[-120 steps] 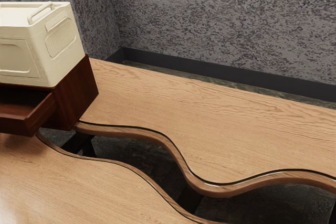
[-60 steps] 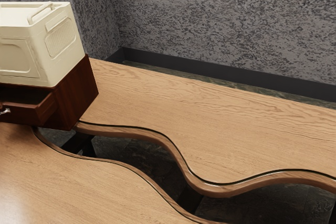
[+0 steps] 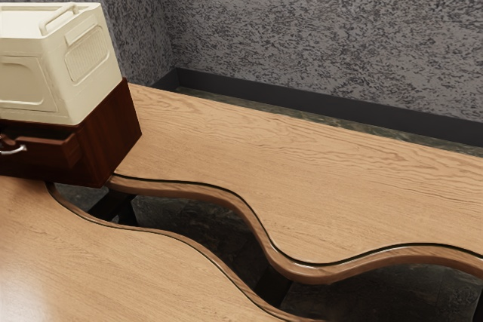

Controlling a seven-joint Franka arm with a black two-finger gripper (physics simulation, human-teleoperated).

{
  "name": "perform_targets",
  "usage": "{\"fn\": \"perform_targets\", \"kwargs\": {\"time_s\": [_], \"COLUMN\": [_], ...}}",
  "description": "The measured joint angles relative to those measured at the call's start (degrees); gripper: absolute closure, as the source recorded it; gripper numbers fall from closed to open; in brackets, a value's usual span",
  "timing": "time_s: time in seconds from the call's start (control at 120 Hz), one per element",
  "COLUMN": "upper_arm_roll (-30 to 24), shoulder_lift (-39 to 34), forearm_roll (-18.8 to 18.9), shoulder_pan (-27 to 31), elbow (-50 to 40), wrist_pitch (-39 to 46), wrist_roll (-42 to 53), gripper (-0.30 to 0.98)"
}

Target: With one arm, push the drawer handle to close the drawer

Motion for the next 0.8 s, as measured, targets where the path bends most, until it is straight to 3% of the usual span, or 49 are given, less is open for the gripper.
{"fn": "perform_targets", "kwargs": {"time_s": [0.25,0.517,0.65,0.8], "upper_arm_roll": [-1.8,-2.8,-7.9,-13.3], "shoulder_lift": [2.8,3.3,-11.3,-24.4], "forearm_roll": [0.0,-0.2,-0.6,-5.6], "shoulder_pan": [-2.5,-1.5,0.2,-2.2], "elbow": [2.6,3.4,-3.8,-6.0], "wrist_pitch": [0.9,0.4,-10.3,-27.0], "wrist_roll": [0.4,0.9,-0.7,-3.3], "gripper": [0.79,0.79,0.77,0.44]}}
